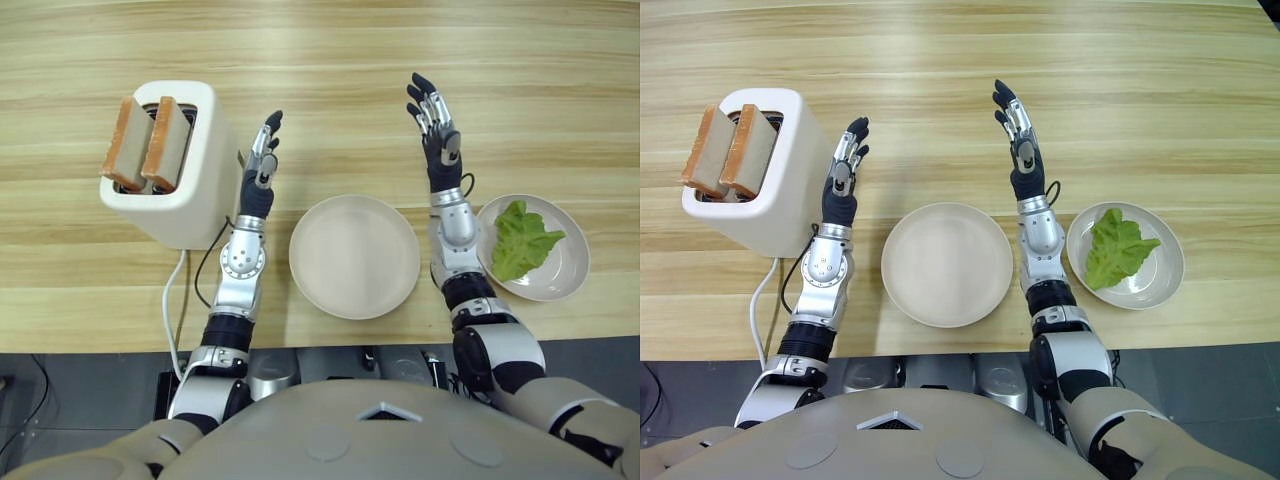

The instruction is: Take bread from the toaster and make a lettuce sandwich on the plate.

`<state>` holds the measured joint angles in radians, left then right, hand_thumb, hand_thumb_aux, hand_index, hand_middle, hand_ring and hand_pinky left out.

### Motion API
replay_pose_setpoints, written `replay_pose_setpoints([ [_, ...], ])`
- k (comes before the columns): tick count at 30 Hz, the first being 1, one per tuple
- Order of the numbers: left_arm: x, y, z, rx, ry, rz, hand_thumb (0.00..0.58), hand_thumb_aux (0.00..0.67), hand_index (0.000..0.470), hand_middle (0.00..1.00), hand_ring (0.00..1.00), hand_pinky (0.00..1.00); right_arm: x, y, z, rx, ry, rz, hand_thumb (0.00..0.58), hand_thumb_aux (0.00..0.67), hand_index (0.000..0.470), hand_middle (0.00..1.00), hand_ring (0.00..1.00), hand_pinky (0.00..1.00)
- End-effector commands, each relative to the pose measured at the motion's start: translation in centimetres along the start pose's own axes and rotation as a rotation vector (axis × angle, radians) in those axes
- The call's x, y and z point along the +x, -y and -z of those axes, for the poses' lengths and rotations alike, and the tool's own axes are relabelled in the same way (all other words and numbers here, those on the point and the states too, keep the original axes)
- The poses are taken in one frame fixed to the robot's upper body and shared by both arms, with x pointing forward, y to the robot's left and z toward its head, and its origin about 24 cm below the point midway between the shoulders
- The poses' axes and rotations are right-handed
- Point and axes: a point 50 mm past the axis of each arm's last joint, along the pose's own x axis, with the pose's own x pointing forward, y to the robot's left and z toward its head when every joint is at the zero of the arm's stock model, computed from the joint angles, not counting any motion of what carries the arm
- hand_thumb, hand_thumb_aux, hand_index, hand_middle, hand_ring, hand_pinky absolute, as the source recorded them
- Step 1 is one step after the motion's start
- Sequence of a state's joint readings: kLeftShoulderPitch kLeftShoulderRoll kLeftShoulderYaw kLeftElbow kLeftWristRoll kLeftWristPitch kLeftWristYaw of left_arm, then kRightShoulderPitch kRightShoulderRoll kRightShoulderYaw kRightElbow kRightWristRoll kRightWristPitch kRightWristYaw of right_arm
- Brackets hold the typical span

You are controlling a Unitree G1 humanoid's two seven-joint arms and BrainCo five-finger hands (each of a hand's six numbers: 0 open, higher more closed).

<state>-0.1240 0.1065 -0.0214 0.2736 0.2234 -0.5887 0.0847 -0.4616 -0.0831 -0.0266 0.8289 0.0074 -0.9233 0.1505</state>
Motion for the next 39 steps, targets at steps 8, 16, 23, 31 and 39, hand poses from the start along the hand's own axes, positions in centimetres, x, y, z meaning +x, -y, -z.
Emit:
replay_pose_setpoints([
  [8, 0.2, -8.6, -7.5, 0.949, 0.188, -0.107, 0.000, 0.000, 0.000, 0.00, 0.00, 0.00, 0.2, -0.5, 0.5, 0.023, -0.024, -0.011, 0.000, 0.000, 0.000, 0.00, 0.00, 0.00],
  [16, -1.3, -14.3, -10.2, 1.285, 0.095, -0.204, 0.000, 0.000, 0.000, 0.00, 0.00, 0.00, 0.2, -0.5, 0.5, 0.023, -0.022, -0.008, 0.000, 0.000, 0.000, 0.00, 0.00, 0.00],
  [23, -3.4, -17.6, -5.6, 1.323, -0.221, -0.196, 0.000, 0.000, 0.000, 0.00, 0.00, 0.00, 0.1, -0.4, 0.5, 0.020, -0.021, -0.003, 0.000, 0.000, 0.000, 0.00, 0.00, 0.00],
  [31, -5.0, -18.9, -2.6, 1.271, -0.427, -0.205, 0.000, 0.000, 0.000, 0.00, 0.00, 0.00, 0.0, -0.4, 0.4, 0.012, -0.009, -0.003, 0.000, 0.000, 0.000, 0.00, 0.00, 0.00],
  [39, -4.9, -18.4, -2.3, 1.279, -0.452, -0.170, 0.071, 0.042, 0.029, 0.00, 0.00, 0.00, 0.0, -0.4, 0.4, 0.004, -0.006, -0.010, 0.000, 0.000, 0.000, 0.00, 0.00, 0.00],
])
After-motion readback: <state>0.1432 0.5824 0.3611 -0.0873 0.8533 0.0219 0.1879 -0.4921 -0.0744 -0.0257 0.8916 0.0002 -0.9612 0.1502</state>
